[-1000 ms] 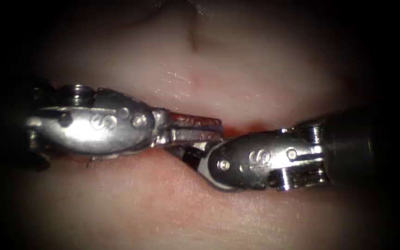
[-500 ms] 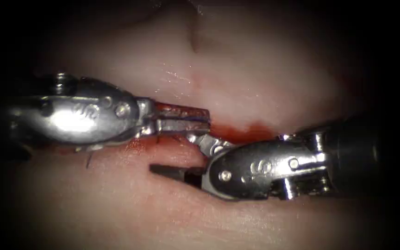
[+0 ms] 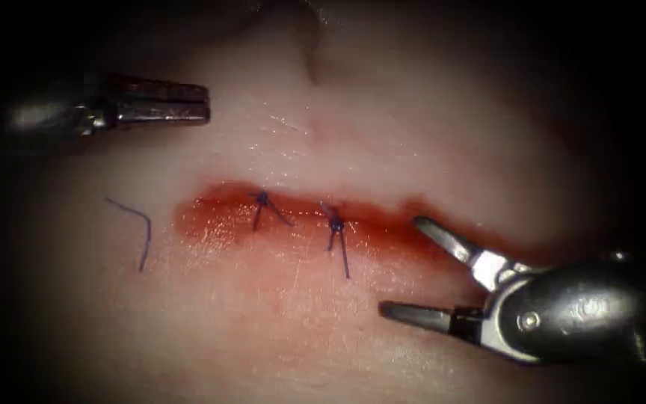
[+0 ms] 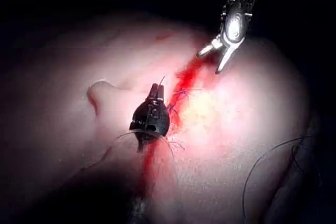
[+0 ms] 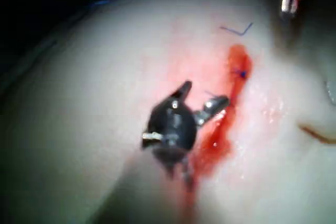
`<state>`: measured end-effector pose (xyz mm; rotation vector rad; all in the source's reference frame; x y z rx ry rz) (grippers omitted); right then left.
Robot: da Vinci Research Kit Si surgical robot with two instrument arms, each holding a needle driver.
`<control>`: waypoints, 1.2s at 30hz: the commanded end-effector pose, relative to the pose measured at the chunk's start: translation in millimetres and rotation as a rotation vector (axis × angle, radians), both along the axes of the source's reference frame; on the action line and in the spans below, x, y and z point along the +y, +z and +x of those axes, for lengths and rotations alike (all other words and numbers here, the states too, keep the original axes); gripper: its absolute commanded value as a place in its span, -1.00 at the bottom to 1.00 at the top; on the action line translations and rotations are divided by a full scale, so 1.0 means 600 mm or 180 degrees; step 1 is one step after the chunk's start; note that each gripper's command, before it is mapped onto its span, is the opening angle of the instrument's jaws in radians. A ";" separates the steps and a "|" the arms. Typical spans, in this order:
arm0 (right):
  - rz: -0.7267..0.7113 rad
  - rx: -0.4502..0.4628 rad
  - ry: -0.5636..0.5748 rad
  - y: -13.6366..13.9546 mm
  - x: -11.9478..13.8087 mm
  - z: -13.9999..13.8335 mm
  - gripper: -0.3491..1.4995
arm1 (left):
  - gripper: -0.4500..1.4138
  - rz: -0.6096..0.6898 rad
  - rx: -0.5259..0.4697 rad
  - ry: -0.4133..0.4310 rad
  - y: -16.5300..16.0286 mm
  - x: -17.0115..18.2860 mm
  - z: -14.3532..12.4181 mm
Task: Wound Closure
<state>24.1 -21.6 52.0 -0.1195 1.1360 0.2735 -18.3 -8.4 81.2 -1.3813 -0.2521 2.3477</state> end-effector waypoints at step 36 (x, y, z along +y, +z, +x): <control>0.0019 -0.0064 0.0087 0.0041 -0.0017 0.0000 0.96 | 0.62 0.0530 0.0221 -0.0315 0.0299 -0.0091 0.0102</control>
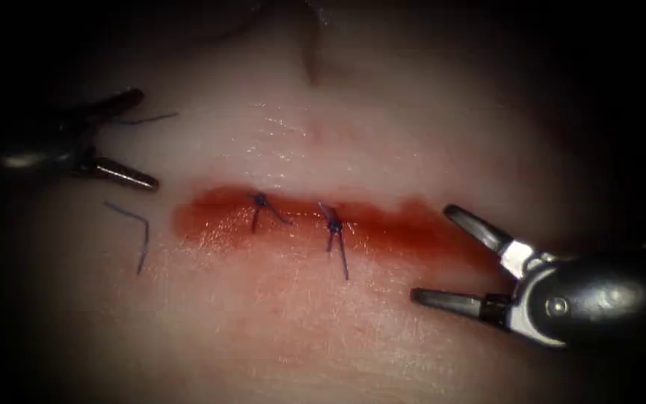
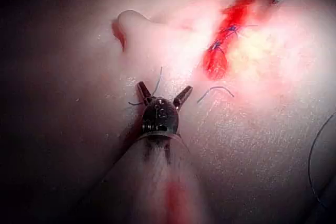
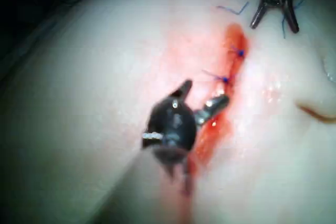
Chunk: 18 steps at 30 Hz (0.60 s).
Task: Wound Closure
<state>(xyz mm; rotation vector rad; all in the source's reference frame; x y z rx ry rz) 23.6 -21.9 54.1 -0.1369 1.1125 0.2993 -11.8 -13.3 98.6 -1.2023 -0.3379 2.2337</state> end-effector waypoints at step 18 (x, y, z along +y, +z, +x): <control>0.0033 -0.0007 -0.0019 0.0001 -0.0005 -0.0009 0.94 | 0.44 -0.0096 -0.0201 -0.0180 -0.0215 0.0071 0.0025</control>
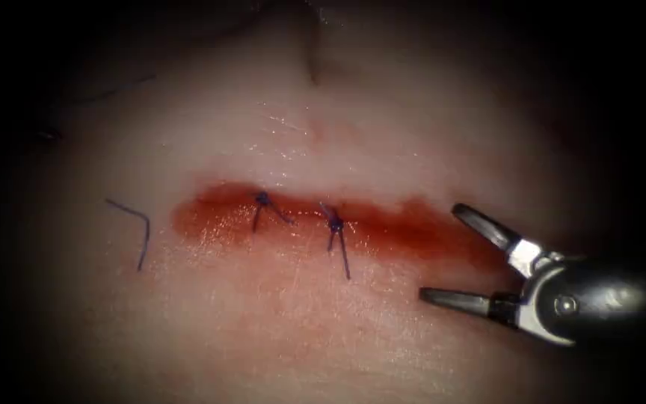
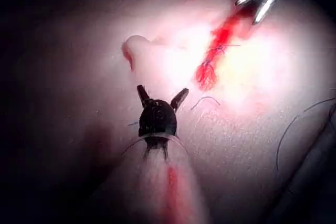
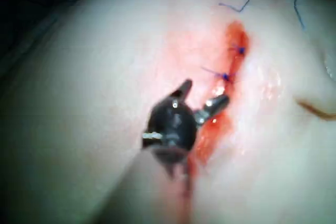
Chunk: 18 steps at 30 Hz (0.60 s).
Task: Wound Closure
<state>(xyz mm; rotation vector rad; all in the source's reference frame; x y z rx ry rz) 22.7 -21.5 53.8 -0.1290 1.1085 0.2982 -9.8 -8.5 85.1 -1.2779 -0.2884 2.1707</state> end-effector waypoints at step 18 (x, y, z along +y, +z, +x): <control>0.0091 -0.0048 -0.0141 -0.0017 -0.0005 -0.0064 0.65 | 0.35 -0.0138 -0.0660 0.0314 -0.0020 -0.0132 -0.0143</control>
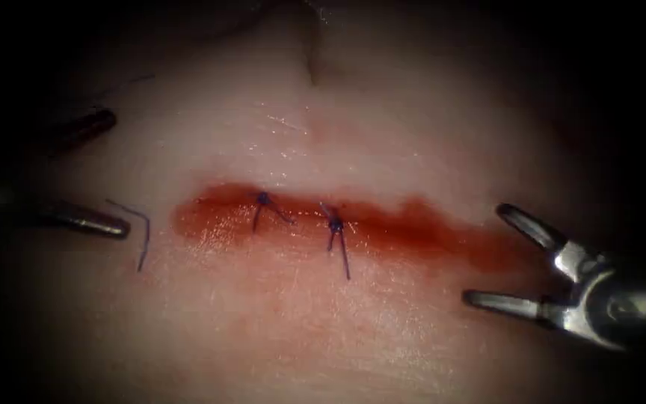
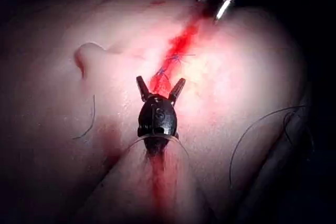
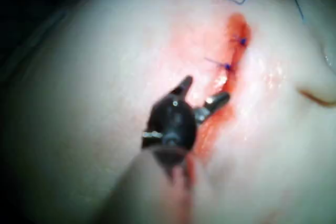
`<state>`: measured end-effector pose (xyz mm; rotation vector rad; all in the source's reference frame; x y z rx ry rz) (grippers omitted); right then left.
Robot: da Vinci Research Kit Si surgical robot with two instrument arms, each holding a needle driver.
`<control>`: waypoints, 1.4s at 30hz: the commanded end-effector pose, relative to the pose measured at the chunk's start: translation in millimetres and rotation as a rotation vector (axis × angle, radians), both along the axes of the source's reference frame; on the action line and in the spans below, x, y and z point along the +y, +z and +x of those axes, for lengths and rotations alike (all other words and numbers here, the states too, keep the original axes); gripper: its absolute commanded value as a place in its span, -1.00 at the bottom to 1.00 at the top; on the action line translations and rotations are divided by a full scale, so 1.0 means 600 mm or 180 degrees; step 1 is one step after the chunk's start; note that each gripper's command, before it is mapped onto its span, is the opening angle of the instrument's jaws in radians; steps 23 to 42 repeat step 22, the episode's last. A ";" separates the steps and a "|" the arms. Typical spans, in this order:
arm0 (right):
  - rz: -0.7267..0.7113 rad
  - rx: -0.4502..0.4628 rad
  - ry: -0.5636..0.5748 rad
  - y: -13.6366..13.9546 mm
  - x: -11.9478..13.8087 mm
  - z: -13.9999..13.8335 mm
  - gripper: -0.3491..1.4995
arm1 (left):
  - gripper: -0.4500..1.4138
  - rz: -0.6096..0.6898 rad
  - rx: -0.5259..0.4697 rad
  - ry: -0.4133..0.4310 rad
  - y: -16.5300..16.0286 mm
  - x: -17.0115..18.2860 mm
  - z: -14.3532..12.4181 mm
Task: Wound Closure
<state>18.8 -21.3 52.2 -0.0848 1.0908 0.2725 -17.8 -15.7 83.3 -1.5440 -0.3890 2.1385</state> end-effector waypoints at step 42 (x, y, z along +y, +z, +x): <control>0.0082 0.0114 0.0138 -0.0038 0.0004 0.0009 0.71 | 0.37 -0.0103 -0.0060 0.0095 0.0037 -0.0033 -0.0078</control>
